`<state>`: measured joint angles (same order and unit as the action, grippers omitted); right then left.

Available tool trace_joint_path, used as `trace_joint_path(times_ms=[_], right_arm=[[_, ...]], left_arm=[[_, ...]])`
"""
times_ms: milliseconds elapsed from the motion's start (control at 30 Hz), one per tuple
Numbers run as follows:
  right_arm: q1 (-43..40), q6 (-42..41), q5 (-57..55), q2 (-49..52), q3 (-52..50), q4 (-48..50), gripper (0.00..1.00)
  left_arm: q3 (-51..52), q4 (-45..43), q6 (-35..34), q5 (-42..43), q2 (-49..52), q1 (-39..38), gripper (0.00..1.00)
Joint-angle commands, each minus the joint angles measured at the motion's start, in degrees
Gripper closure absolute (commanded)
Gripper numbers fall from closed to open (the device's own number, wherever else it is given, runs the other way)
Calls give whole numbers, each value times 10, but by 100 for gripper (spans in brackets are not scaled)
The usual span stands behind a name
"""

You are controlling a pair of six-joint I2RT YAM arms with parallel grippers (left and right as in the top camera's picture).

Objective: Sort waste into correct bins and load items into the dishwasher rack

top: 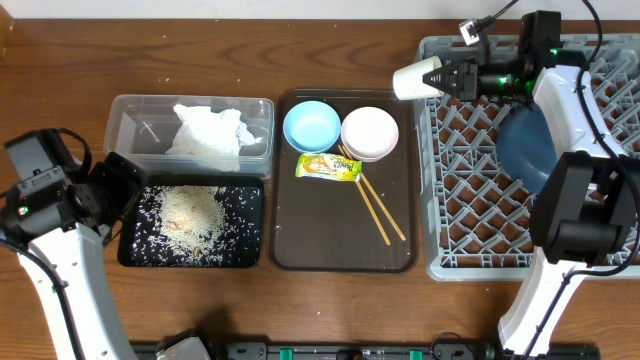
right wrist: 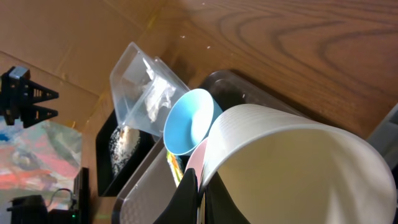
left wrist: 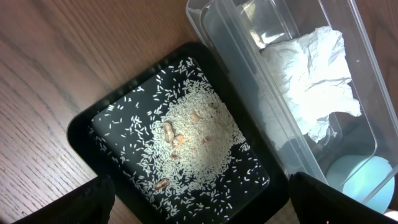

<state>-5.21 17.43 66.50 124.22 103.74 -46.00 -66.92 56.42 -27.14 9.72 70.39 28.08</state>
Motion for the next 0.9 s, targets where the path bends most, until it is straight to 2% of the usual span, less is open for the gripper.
trace_joint_path(times_ms=[0, 867], right_arm=[[-1, 17, -22, 6, -4, -2, 99], [-12, 20, -57, 6, -5, -5, 99]], left_arm=[[-10, 1, 3, -3, 0, 2, 8], [-10, 1, 3, -3, 0, 2, 8]])
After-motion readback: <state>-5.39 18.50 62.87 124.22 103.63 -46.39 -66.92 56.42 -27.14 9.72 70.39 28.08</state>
